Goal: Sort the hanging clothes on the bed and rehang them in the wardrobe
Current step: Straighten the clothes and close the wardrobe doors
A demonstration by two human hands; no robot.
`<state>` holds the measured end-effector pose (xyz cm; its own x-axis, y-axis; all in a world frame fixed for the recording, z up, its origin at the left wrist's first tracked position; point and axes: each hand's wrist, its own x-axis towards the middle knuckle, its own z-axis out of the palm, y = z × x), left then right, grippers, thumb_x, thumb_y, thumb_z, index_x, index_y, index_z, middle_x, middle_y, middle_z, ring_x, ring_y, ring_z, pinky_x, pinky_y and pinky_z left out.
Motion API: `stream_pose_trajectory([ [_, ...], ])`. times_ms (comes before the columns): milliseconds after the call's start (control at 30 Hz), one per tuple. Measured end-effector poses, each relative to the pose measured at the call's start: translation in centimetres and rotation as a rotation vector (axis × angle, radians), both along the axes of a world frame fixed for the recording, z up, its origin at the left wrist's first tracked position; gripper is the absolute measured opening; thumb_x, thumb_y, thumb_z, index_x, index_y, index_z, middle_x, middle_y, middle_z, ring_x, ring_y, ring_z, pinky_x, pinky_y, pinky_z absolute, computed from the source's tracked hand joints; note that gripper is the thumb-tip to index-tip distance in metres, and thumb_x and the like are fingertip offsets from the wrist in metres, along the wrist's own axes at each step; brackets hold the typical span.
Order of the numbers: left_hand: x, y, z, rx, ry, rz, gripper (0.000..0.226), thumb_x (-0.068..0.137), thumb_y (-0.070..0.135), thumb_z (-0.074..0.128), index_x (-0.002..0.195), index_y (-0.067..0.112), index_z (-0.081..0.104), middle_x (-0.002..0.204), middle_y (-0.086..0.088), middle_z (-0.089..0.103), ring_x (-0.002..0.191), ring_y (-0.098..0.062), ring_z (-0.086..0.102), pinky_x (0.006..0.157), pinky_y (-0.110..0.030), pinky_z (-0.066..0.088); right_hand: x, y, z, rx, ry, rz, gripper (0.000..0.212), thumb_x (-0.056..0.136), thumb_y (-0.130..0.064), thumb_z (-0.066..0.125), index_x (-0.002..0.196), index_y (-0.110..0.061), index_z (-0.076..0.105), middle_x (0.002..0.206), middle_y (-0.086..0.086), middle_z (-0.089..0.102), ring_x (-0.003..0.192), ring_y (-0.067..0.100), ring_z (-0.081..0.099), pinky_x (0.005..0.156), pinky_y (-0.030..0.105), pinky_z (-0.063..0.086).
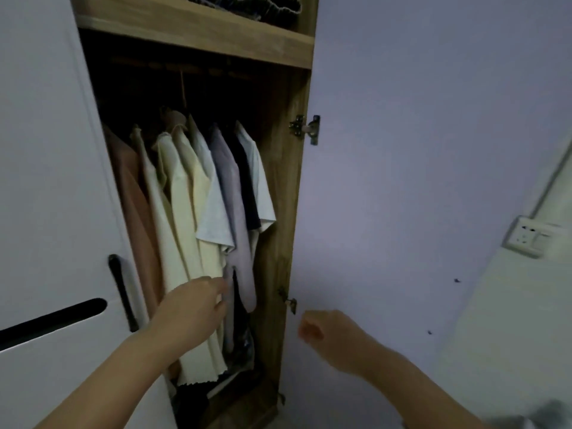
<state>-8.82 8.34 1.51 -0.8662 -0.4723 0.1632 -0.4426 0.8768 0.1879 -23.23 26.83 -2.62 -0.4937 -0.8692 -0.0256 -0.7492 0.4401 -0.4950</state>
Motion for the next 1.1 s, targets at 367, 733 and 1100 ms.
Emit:
stream_pose_trajectory([
  [367, -11.5, 10.9, -1.9, 0.160, 0.010, -0.194, 0.030, 0.098, 0.030, 0.040, 0.125, 0.020, 0.051, 0.118, 0.005, 0.058, 0.094, -0.005, 0.049, 0.067, -0.015, 0.034, -10.1, 18.2, 2.9, 0.299, 0.083, -0.495, 0.025, 0.096, -0.017, 0.040, 0.108, -0.010, 0.060, 0.115, 0.006, 0.061, 0.102, 0.020, 0.059, 0.083, 0.024, 0.045],
  [733, -12.2, 14.0, -3.6, 0.156, 0.054, -0.094, 0.026, 0.097, 0.028, 0.043, 0.118, 0.020, 0.057, 0.115, 0.005, 0.062, 0.094, -0.004, 0.055, 0.068, -0.011, 0.040, -14.6, 17.2, 1.5, -0.478, -0.307, -0.467, 0.066, 0.083, -0.009, 0.066, 0.139, -0.020, 0.032, 0.123, -0.002, 0.055, 0.116, 0.021, 0.053, 0.091, 0.035, 0.048],
  [1100, -3.6, 11.9, -4.7, 0.091, 0.049, 0.154, 0.025, 0.097, 0.024, 0.043, 0.114, 0.018, 0.060, 0.111, 0.002, 0.064, 0.096, -0.009, 0.058, 0.062, -0.013, 0.036, -9.1, 14.9, 0.3, -0.510, -0.206, -0.507, 0.039, 0.084, -0.007, 0.063, 0.112, -0.016, 0.036, 0.091, 0.007, 0.053, 0.079, 0.028, 0.054, 0.071, 0.040, 0.047],
])
